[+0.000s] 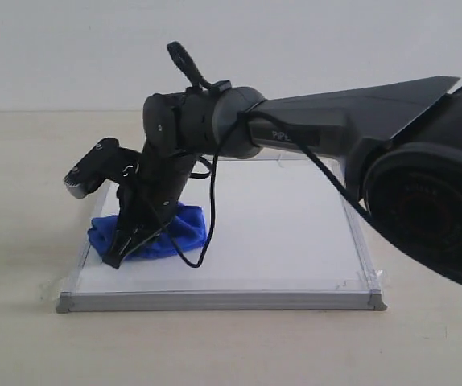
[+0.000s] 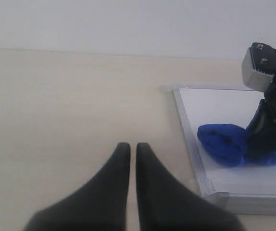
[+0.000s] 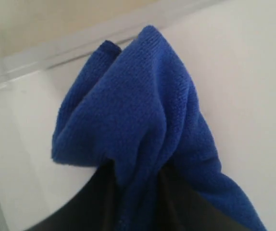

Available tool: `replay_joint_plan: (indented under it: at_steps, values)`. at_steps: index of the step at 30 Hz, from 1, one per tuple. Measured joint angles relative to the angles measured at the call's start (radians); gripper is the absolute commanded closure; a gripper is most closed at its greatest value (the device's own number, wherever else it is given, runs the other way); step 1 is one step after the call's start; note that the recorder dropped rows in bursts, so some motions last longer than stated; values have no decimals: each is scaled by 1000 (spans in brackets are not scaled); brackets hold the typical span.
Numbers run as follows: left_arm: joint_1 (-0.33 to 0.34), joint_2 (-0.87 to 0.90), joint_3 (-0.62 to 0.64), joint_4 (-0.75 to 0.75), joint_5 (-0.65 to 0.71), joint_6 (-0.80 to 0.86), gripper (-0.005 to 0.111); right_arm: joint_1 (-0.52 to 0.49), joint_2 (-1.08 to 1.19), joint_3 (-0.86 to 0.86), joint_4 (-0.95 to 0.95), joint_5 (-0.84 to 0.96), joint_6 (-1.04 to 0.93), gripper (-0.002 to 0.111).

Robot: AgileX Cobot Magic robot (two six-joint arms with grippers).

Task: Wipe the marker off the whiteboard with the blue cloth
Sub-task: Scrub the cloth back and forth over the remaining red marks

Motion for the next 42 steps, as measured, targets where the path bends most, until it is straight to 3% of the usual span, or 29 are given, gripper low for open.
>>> replay_joint_plan:
  at_steps: [3, 9, 12, 16, 21, 22, 25, 27, 30, 32, 34, 38, 42]
  values:
    - [0, 0, 0, 0, 0, 0, 102, 9, -4, -11, -107, -11, 107, 109]
    - [0, 0, 0, 0, 0, 0, 102, -22, 13, -11, -605, -130, 559, 109]
    - [0, 0, 0, 0, 0, 0, 102, -44, 25, -9, -698, -137, 647, 109]
    - [0, 0, 0, 0, 0, 0, 102, -40, 27, -11, -561, -124, 494, 109]
    - [0, 0, 0, 0, 0, 0, 102, -33, 14, -24, -90, 1, 30, 109]
    - [0, 0, 0, 0, 0, 0, 102, -25, 10, -24, 98, 86, -115, 109]
    - [0, 0, 0, 0, 0, 0, 102, -15, 8, -24, 200, 139, -177, 109]
    - [0, 0, 0, 0, 0, 0, 102, -15, 0, -22, 47, 67, -22, 109]
    - [0, 0, 0, 0, 0, 0, 102, -39, 2, -20, -533, -49, 526, 109]
    - [0, 0, 0, 0, 0, 0, 102, -59, 11, -20, -653, -24, 598, 109]
    - [0, 0, 0, 0, 0, 0, 102, -55, 11, -20, -506, 3, 440, 109]
    - [0, 0, 0, 0, 0, 0, 102, -43, -7, -29, 53, 217, -72, 109]
    - [0, 0, 0, 0, 0, 0, 102, -22, -7, -25, 173, 305, -180, 109]
